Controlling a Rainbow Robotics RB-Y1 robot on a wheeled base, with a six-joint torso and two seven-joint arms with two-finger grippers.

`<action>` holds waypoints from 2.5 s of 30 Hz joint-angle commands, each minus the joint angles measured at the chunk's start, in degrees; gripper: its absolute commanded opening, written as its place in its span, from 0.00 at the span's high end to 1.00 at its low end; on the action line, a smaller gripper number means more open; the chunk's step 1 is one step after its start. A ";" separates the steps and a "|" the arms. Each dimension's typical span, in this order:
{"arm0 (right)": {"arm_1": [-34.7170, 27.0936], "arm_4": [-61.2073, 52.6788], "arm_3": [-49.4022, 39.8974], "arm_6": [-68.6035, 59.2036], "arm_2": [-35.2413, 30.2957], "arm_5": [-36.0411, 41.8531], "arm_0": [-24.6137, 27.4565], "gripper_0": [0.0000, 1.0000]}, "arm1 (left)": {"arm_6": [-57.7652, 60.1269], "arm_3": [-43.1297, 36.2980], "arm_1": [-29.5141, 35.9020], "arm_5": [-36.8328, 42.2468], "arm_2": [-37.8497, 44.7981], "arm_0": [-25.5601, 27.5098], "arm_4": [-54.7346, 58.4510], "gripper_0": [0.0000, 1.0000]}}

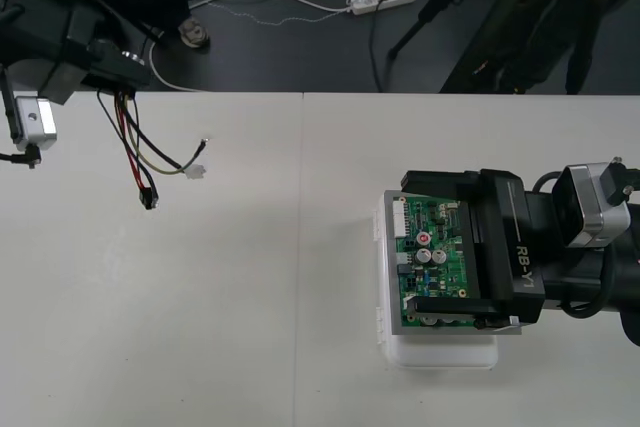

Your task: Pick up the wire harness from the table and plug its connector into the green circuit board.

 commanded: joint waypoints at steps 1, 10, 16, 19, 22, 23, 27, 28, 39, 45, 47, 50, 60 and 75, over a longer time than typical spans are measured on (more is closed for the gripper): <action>-1.18 -1.48 -0.62 -2.99 -1.24 0.41 -0.20 0.00 | 7.62 -1.18 -3.09 -2.18 7.46 6.02 4.78 1.00; -1.71 -1.57 -0.62 -4.66 -1.24 0.41 -0.73 0.00 | 22.03 -1.18 -8.80 -2.18 11.86 14.20 9.79 1.00; -4.17 -2.71 -0.62 -5.72 -1.33 0.41 -0.99 0.00 | 30.56 -1.09 -14.95 -2.18 13.27 18.41 11.81 1.00; -6.36 -4.38 -0.62 -6.16 -1.33 0.41 -1.08 0.00 | 35.66 -1.09 -18.29 -2.18 12.74 20.79 13.48 1.00; -7.95 -5.87 -0.62 -6.51 -1.33 0.41 -1.17 0.00 | 39.26 -1.18 -20.49 -2.18 12.39 22.02 14.63 1.00; -8.30 -6.14 -0.62 -6.51 -1.33 0.41 -1.17 0.00 | 40.14 -1.18 -20.84 -2.18 12.30 22.28 14.98 1.00; -9.79 -8.16 -0.62 -6.86 -1.60 0.41 -1.17 0.00 | 45.94 -1.44 -23.39 -2.18 12.12 24.21 15.50 1.00; -10.23 -8.69 -0.62 -6.95 -1.77 0.32 -1.17 0.00 | 48.05 -1.44 -24.09 -2.18 11.77 24.92 15.94 1.00; -10.41 -11.32 -0.62 -7.91 -5.29 -4.60 -2.66 0.00 | 63.43 -4.08 -27.08 -2.18 4.39 31.33 23.59 1.00; -10.32 -12.99 -0.62 -8.62 -7.31 -5.04 -2.66 0.00 | 72.48 -8.47 -27.96 -2.18 0.08 34.94 27.02 1.00; -10.32 -13.17 -0.62 -8.79 -7.92 -5.04 -2.58 0.00 | 74.33 -9.88 -27.87 -2.18 -1.85 36.17 28.34 1.00; -10.32 -13.17 -0.62 -8.97 -9.24 -5.04 -2.49 0.00 | 77.32 -12.43 -27.52 -2.18 -4.75 38.63 29.92 1.00; -10.41 -13.17 -0.62 -9.06 -9.95 -5.04 -3.02 0.00 | 80.48 -17.53 -22.95 4.85 -16.97 44.25 35.19 1.00; -13.04 -16.60 7.37 -9.93 -2.04 -5.04 -12.77 0.00 | 82.77 -19.72 -15.39 18.30 -29.89 41.62 44.51 1.00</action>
